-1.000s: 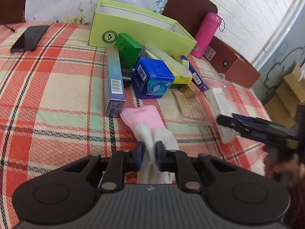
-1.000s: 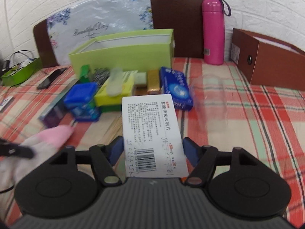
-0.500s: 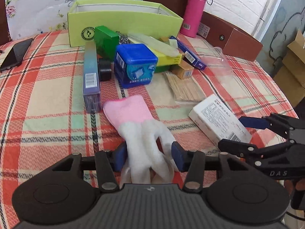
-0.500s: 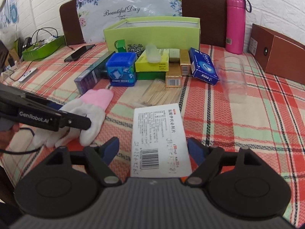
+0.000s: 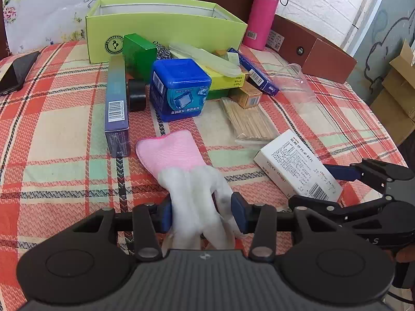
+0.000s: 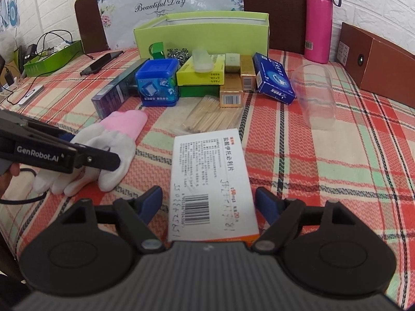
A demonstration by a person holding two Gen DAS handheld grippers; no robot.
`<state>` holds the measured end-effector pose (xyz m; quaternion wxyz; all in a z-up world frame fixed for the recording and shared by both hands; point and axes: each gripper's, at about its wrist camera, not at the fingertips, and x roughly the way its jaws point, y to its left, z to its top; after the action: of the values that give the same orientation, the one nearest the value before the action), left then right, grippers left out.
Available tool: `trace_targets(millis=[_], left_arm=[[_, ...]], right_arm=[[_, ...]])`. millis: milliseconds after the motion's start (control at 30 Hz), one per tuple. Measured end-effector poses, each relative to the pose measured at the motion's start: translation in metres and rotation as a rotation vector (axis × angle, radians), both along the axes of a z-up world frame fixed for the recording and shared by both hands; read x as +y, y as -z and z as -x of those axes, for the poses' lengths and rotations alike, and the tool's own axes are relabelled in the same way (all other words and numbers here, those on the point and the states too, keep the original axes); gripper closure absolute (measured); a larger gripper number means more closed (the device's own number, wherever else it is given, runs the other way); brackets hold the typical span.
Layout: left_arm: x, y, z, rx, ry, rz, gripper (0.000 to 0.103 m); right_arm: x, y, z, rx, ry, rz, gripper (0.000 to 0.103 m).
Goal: Organize objects
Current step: 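Carry glove and medicine box into the lime-green box and open both tools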
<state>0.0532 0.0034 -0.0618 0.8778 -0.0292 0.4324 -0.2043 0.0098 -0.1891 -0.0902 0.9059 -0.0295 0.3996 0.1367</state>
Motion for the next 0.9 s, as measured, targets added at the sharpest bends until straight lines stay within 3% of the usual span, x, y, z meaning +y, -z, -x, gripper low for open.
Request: trace_targets(millis=[33,100,300,467,667,900], left_arm=[[0.001,0.000,0.000,0.000,-0.002,0.005,0.067],[0.003,-0.001,-0.001,0.011,0.004,0.025,0.091],[0.012,-0.033,0.002,-0.056,0.037,0.101,0.093],[0.022,-0.078,-0.017,-0.173,0.019,0.159,0.093],[0.024,-0.118,-0.073,-0.268,-0.033,0.180,0.093],[0.018,-0.131,-0.168,-0.271,-0.119,0.177,0.093]], right_arm=[[0.000,0.001,-0.001,0.003,-0.003,0.000,0.032],[0.001,0.001,-0.002,0.008,-0.009,0.002,0.037],[-0.004,-0.027,-0.006,-0.028,-0.048,-0.105,0.038],[-0.007,-0.062,-0.033,-0.107,-0.074,-0.167,0.038],[-0.002,-0.099,-0.093,-0.216,-0.083,-0.158,0.038],[0.007,-0.115,-0.187,-0.274,-0.031,-0.130,0.038]])
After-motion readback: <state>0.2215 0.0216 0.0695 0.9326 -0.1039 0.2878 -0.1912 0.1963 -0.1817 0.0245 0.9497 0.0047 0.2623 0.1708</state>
